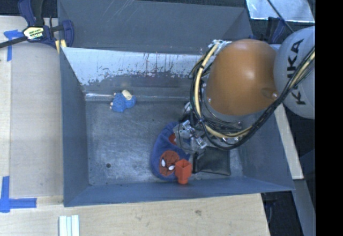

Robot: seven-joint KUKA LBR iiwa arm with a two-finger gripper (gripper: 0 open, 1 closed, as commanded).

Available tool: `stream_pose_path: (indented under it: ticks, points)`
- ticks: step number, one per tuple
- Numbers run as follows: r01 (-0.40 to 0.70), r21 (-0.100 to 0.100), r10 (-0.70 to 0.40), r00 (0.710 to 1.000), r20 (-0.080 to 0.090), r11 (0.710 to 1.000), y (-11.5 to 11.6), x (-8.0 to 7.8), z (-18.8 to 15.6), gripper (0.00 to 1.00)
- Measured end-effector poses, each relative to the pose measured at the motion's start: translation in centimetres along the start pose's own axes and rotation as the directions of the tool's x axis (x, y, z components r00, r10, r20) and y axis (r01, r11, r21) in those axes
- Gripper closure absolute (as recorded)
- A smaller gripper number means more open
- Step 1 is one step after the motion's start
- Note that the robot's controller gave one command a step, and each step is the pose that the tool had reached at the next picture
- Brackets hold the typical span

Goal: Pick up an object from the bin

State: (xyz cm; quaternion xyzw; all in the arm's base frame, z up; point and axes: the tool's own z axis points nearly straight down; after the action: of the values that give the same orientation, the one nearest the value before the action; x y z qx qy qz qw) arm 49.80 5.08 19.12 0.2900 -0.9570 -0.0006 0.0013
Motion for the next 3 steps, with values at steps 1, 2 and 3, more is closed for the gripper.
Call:
stream_pose_path:
  ticks: [1, 2, 3]
  points:
    - [0.222, 0.006, -0.222, 0.975, 0.007, 0.975, 0.2, -0.8, -3.4, 1.0]
    - [0.251, -0.002, -0.251, 0.968, -0.002, 0.968, -0.5, -0.2, 4.2, 1.0]
    - [0.25, 0.003, -0.25, 0.968, 0.004, 0.968, -0.5, -0.3, 3.7, 0.0]
